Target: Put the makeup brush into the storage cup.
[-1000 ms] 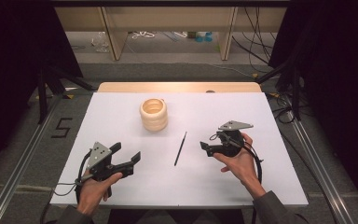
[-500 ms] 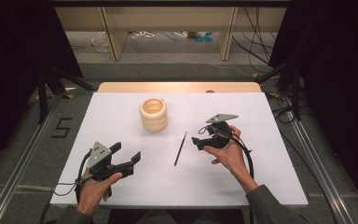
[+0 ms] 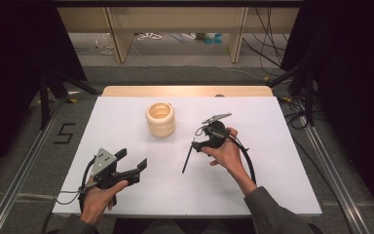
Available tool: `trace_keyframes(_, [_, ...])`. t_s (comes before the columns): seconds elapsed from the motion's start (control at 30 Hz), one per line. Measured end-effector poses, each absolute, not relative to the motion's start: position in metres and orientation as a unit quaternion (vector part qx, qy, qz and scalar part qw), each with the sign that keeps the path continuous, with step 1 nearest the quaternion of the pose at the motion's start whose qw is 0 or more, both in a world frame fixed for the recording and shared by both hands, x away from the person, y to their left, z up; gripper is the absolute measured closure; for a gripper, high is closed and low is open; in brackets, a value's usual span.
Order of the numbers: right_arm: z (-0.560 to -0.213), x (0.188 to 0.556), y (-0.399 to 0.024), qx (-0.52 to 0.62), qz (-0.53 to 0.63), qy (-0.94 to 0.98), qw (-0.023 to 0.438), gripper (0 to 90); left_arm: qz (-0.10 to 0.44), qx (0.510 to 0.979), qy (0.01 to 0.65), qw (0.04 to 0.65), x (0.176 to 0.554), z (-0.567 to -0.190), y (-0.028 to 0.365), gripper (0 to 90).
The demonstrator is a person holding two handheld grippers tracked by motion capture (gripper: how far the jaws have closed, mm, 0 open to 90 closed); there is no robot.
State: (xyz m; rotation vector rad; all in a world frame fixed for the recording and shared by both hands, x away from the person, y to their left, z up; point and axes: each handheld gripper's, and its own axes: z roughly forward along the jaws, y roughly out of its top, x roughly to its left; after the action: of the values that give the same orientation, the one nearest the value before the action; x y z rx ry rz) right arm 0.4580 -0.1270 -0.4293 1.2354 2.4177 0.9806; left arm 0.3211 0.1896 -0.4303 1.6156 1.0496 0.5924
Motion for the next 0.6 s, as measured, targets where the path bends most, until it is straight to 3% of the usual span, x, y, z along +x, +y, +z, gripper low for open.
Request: trace_keyframes(0.6, [-0.443, 0.484, -0.095, 0.437, 0.266, 0.854, 0.09, 27.1, 0.248, 0.678, 0.44, 0.534, 0.322, -0.43, 0.189, 17.5])
